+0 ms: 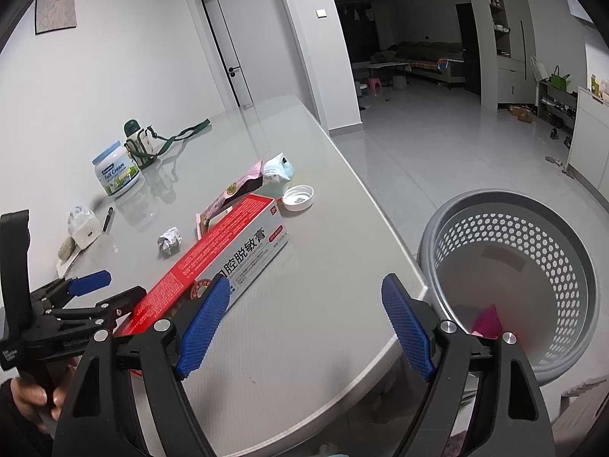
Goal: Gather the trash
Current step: 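Close the left tool on the end of the red toothpaste box and lift it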
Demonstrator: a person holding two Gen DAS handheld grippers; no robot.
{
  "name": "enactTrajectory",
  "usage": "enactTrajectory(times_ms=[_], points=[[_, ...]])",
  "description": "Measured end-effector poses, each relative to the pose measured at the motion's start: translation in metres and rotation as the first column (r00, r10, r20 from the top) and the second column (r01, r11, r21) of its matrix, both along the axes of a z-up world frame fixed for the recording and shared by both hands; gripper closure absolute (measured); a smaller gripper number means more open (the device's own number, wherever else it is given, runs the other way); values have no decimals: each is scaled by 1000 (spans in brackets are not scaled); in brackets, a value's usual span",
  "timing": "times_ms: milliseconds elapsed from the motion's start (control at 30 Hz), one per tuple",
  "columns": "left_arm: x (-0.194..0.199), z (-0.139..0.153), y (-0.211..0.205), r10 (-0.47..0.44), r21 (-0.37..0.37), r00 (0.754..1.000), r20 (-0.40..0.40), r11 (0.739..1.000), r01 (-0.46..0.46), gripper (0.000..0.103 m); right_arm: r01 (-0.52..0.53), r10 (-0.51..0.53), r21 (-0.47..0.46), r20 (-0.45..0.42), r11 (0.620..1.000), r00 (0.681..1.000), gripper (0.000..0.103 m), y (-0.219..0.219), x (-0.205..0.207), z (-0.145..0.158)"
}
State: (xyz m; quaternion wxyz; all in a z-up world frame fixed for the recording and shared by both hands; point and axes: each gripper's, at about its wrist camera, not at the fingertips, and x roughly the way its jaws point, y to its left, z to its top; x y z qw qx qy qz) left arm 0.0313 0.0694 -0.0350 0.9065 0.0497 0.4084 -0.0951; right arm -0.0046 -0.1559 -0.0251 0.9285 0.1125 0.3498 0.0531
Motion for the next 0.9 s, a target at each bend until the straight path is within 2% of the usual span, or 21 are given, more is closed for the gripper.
enactTrajectory(times_ms=[167,267,333,700,767,900], points=[[2,16,-7,-12,-48,1000,19,999,13,17,34,-35,19,8,999,999,25,-15,-5,-1],[1,22,-19,-39,-52,999,31,998,40,17,49,-49,37,2,998,999,25,-23,-6,-3],[0,23,-30,-64,-52,998,29,997,65,13,54,-54,45,1,998,999,25,-27,-7,-4],[11,-16,-70,-98,14,993,-64,995,99,12,83,-83,69,-2,994,997,25,-46,-13,-8],[12,-21,-74,-99,18,992,-74,995,100,15,87,-87,77,-7,993,996,25,-50,-14,-10],[15,-29,-79,-102,11,990,-103,995,103,40,91,-91,78,-8,993,996,25,-53,-15,-11]])
